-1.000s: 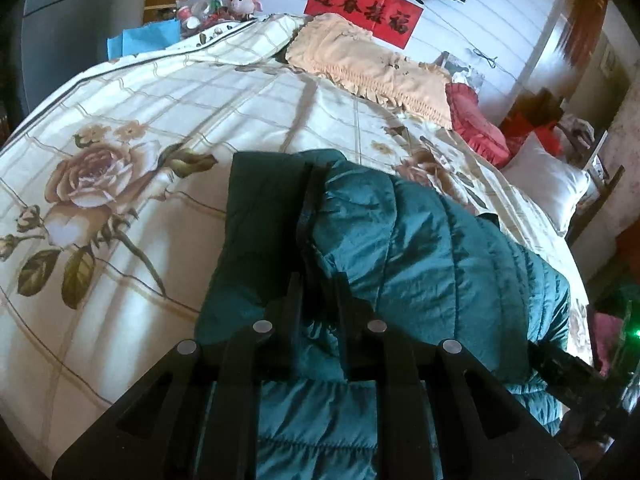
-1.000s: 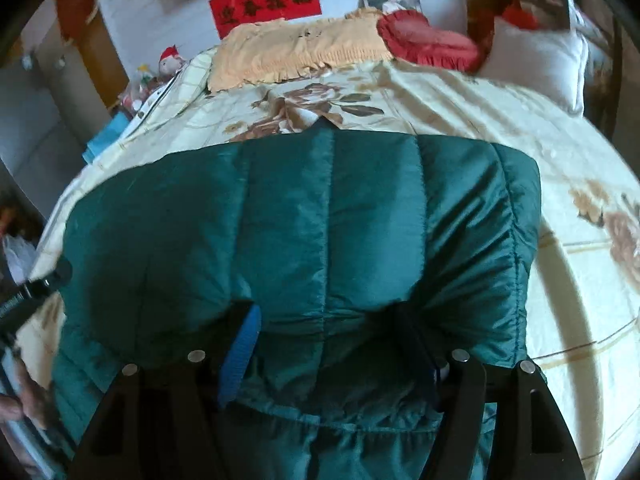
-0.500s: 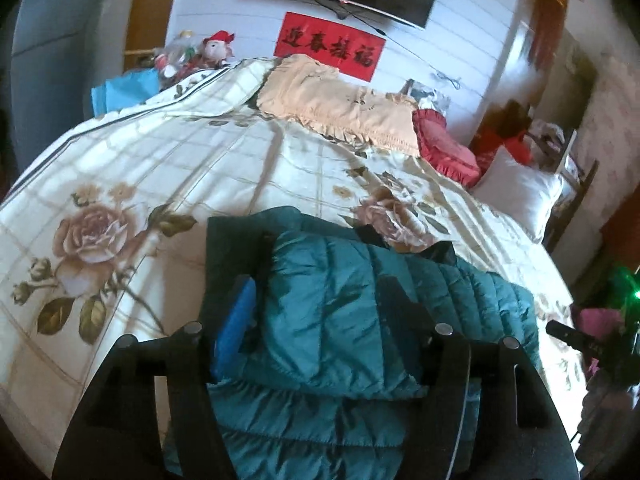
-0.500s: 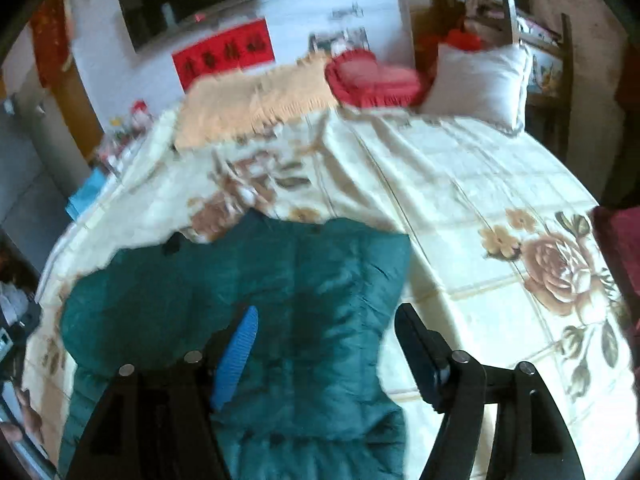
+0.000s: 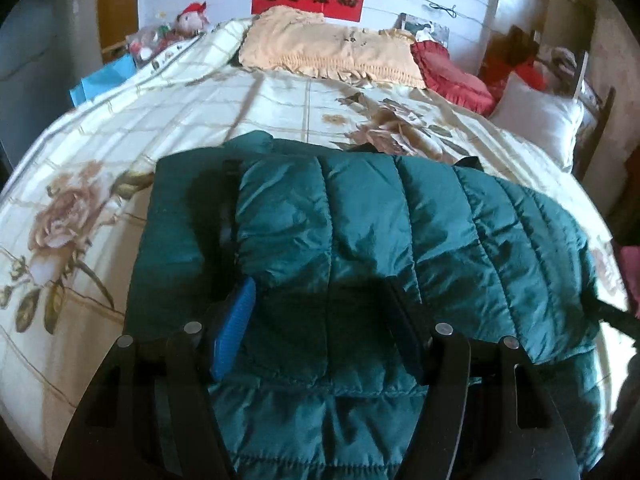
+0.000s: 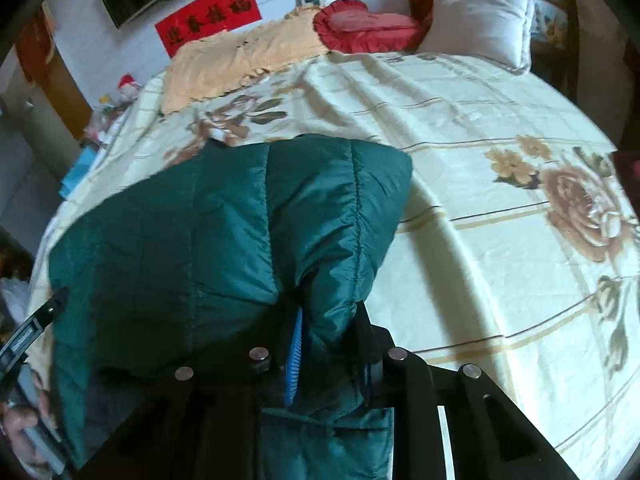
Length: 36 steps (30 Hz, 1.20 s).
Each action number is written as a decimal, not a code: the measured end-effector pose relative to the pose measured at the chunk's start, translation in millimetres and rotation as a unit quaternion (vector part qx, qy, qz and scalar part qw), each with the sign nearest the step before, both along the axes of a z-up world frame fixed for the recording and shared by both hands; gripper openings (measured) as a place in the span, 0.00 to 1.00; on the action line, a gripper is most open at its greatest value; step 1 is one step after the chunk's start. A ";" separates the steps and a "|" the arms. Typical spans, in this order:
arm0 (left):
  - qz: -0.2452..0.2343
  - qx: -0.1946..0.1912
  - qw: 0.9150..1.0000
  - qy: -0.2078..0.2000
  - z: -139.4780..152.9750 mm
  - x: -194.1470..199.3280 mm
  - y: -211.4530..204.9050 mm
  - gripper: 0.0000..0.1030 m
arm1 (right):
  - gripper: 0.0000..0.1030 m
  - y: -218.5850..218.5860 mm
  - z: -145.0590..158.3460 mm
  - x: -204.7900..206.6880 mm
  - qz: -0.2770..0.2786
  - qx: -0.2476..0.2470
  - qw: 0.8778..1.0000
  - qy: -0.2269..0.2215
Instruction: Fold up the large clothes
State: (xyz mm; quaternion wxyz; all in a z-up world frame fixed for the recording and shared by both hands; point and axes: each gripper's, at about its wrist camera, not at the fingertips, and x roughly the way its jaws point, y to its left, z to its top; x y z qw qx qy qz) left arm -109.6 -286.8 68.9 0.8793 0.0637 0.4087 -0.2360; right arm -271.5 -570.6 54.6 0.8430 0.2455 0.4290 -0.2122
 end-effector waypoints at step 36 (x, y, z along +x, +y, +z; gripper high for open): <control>0.007 0.029 0.999 -0.022 -11.8 31.5 -16.8 0.64 | 0.65 79.6 28.5 48.6 0.086 -0.129 0.988 -0.009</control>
